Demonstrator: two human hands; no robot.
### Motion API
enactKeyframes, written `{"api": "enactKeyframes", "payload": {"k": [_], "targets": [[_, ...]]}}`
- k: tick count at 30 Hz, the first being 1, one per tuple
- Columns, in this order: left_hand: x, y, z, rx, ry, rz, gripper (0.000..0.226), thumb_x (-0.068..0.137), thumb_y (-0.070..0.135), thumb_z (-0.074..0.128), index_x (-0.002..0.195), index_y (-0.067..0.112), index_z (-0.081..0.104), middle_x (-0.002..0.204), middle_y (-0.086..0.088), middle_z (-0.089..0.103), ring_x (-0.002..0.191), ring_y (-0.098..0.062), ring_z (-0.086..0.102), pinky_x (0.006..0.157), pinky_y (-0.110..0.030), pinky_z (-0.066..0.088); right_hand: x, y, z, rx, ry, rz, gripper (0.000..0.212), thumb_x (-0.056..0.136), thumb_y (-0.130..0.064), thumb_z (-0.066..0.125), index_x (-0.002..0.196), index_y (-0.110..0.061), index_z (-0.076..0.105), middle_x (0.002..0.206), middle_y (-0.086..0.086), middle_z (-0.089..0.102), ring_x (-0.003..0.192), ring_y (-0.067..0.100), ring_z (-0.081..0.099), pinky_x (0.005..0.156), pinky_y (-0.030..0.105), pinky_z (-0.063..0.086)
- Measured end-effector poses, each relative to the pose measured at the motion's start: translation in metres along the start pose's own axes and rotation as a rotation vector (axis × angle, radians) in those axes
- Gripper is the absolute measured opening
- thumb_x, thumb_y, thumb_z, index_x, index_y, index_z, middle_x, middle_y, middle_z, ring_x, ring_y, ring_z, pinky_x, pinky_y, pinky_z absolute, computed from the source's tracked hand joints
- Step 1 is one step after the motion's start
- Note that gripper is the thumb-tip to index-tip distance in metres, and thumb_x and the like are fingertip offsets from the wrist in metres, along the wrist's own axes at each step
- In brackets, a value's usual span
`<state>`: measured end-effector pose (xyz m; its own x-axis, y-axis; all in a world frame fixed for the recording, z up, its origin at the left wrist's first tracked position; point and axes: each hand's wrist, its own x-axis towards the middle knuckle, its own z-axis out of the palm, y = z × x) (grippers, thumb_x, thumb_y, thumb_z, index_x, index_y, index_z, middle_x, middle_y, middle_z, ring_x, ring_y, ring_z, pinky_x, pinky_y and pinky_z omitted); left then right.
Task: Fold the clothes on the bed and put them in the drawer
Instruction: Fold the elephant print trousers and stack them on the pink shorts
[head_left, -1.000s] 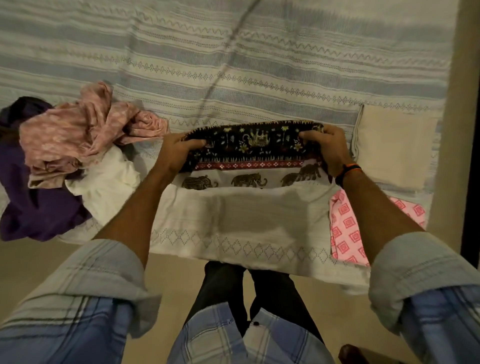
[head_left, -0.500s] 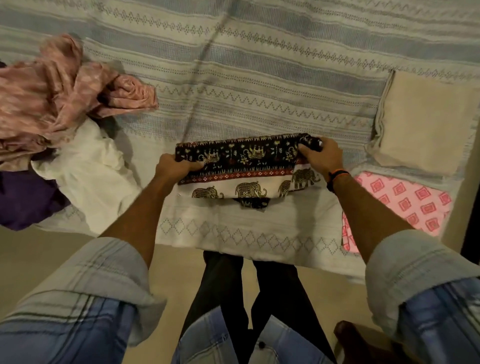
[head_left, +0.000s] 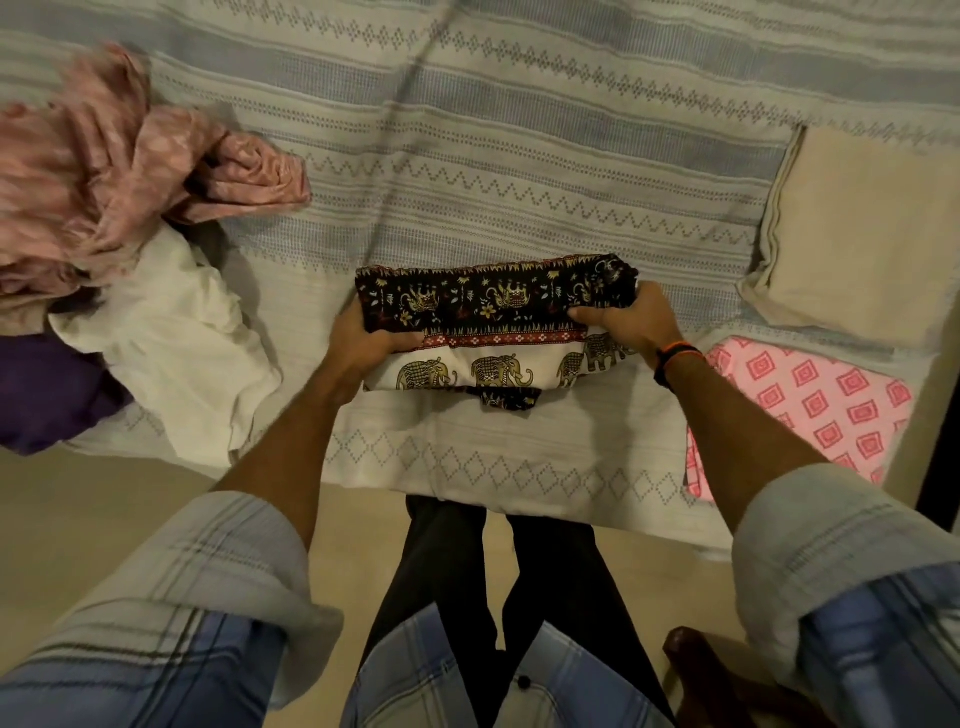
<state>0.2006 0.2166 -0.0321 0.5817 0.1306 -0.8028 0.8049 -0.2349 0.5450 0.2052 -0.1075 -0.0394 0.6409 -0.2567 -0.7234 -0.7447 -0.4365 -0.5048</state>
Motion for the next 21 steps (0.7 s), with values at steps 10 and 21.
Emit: {"api": "enactKeyframes", "payload": {"k": [10, 21], "targets": [[-0.003, 0.004, 0.006, 0.001, 0.026, 0.002, 0.07, 0.064, -0.001, 0.083, 0.123, 0.022, 0.054, 0.118, -0.001, 0.066, 0.109, -0.021, 0.063, 0.095, -0.044, 0.053, -0.01, 0.005, 0.006, 0.139, -0.009, -0.01, 0.025, 0.081, -0.015, 0.078, 0.104, -0.021, 0.068, 0.104, -0.001, 0.071, 0.1, 0.021, 0.068, 0.095, 0.045, 0.055], [-0.04, 0.024, 0.014, -0.066, 0.025, 0.007, 0.057, 0.073, -0.009, 0.074, 0.122, 0.014, 0.056, 0.114, -0.005, 0.067, 0.101, -0.024, 0.066, 0.086, -0.042, 0.057, -0.047, 0.001, -0.018, 0.183, 0.051, -0.034, 0.026, 0.079, -0.012, 0.079, 0.103, -0.017, 0.071, 0.105, 0.005, 0.073, 0.099, 0.023, 0.07, 0.092, 0.047, 0.056]]}}
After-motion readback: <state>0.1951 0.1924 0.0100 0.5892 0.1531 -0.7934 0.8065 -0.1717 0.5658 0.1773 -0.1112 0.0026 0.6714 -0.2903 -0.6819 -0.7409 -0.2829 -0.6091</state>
